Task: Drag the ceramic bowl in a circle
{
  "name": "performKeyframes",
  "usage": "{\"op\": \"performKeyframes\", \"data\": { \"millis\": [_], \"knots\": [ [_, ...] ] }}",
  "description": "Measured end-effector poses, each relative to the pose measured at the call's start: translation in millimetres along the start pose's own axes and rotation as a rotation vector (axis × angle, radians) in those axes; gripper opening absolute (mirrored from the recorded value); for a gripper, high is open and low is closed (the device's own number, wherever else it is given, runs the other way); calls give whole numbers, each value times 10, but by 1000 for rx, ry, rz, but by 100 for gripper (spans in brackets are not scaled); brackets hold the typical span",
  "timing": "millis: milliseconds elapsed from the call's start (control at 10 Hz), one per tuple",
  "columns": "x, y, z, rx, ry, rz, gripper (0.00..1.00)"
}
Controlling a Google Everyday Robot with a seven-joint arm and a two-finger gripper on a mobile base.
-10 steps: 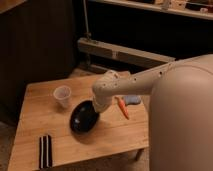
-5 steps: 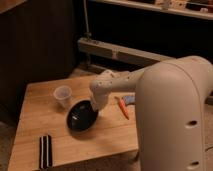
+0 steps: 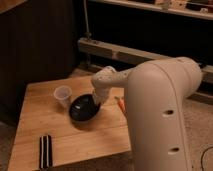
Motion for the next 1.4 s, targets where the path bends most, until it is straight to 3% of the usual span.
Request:
{"op": "performKeyframes", "data": {
  "millis": [200,500,700,900,1100,1400],
  "knots": [
    [133,-330,-33,61,-7,30,0],
    [576,-924,-303,149,-24,54,0],
    [912,-1061,-423,165,-20,22,0],
    [1330,-922,-505,148,-14,-51,0],
    [1717,-584,-510,108,3,-141,0],
    [2095,198,-465,24,17,-287,0]
  ]
}}
